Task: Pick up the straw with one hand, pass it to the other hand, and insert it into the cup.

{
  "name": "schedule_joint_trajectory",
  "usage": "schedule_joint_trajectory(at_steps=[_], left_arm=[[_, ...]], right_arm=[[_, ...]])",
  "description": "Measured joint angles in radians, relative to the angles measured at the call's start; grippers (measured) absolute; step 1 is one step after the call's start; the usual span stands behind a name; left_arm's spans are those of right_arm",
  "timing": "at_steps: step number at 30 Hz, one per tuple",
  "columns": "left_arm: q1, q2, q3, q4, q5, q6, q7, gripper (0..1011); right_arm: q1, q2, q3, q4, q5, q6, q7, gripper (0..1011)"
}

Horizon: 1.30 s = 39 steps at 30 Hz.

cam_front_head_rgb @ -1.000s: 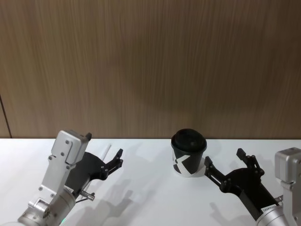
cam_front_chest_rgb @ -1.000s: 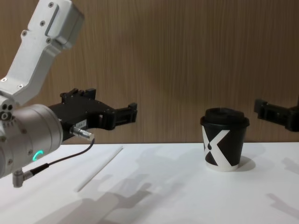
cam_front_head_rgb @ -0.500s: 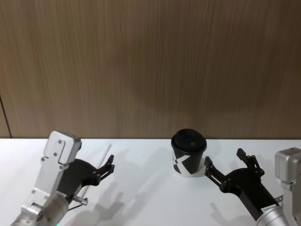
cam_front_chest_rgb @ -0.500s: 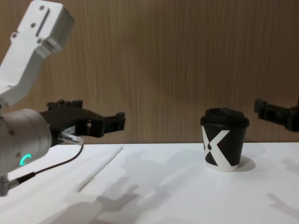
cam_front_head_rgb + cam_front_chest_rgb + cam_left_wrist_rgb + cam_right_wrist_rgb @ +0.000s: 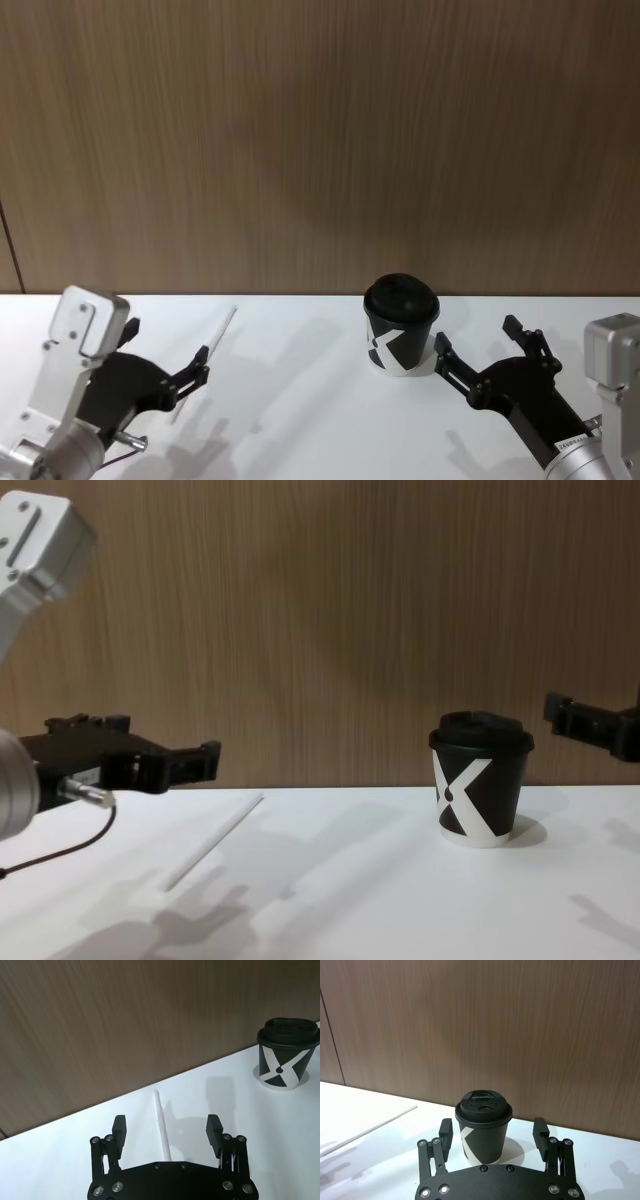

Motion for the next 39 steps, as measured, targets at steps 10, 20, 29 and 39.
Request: schedule_joint_trajectory(at_steps=[10, 20, 29, 39], left_arm=[[0.007, 0.028, -0.038, -0.022, -0.052, 0.087, -0.052, 1003], [-0.009, 0.032, -0.075, -0.04, -0.1, 0.217, -0.065, 1003], [-0.033, 0.018, -0.093, -0.044, -0.132, 0.332, -0.063, 1003], [-0.063, -0.005, -0.091, -0.029, -0.146, 0.413, -0.06, 1003]], right_arm=[[0.0, 0.0, 0.0, 0.0, 0.0, 0.0, 0.0, 1001], [0.0, 0.0, 0.0, 0.0, 0.0, 0.0, 0.0, 1001], [0.0, 0.0, 0.0, 0.0, 0.0, 0.0, 0.0, 1001], [0.0, 0.0, 0.0, 0.0, 0.0, 0.0, 0.0, 1001]])
